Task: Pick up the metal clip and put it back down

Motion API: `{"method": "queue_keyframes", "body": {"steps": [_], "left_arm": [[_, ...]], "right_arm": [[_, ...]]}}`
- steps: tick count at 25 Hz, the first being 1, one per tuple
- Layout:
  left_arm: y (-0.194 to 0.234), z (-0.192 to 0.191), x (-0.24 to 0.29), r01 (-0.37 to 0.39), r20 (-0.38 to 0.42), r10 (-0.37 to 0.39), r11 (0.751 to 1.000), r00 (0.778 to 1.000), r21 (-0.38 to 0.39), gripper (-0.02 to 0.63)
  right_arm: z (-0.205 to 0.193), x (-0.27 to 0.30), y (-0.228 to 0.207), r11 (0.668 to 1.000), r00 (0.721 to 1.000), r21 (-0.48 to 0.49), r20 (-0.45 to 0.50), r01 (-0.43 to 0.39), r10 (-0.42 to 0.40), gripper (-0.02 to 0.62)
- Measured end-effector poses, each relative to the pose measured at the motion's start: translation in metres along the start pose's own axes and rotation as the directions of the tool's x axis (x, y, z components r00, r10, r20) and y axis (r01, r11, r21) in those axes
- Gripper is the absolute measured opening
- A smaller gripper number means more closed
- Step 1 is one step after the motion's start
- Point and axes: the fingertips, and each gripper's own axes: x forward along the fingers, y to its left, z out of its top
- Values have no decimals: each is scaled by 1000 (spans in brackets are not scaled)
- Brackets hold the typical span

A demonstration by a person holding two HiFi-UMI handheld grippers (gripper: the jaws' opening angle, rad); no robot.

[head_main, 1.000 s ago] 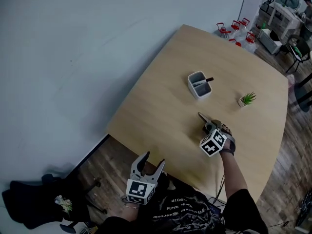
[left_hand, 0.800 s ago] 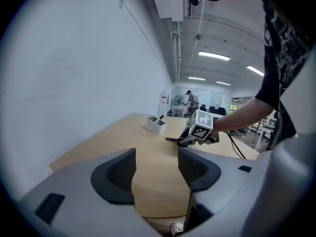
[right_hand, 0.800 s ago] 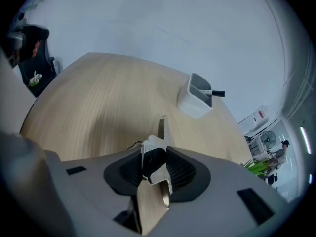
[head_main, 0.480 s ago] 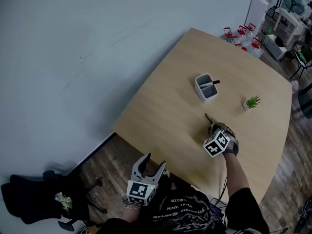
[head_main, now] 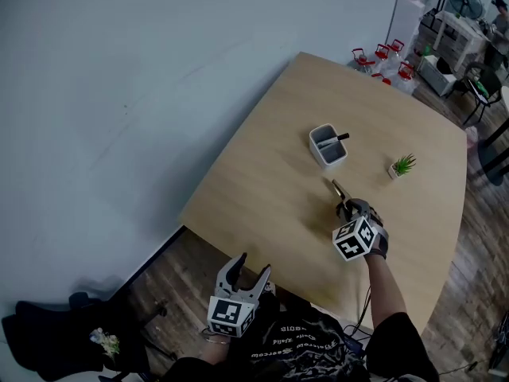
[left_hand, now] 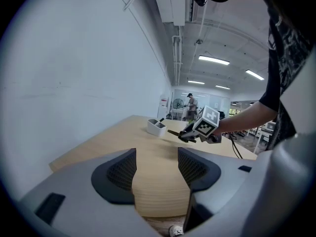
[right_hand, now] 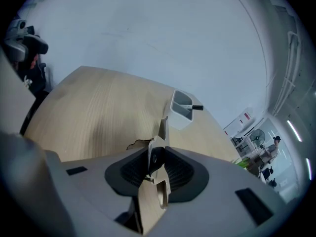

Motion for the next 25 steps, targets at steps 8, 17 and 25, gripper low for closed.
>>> {"method": "queue_keyframes", "body": {"steps": [8,17,25], "left_arm": [[-15,14,21,111,38,-111,994,993,15,267],[-40,31,37,231,72,-233,972,970,39,267],[-63,46,39,330,86,-341,936,936,120,267]], "right_arm": [[13,-55,-18,988,991,133,98,79,-92,104],[17,-126,-23,953,961,282,211,114,-178,104],[1,-184,-8,877,920,461,271,135,-284,104]]}}
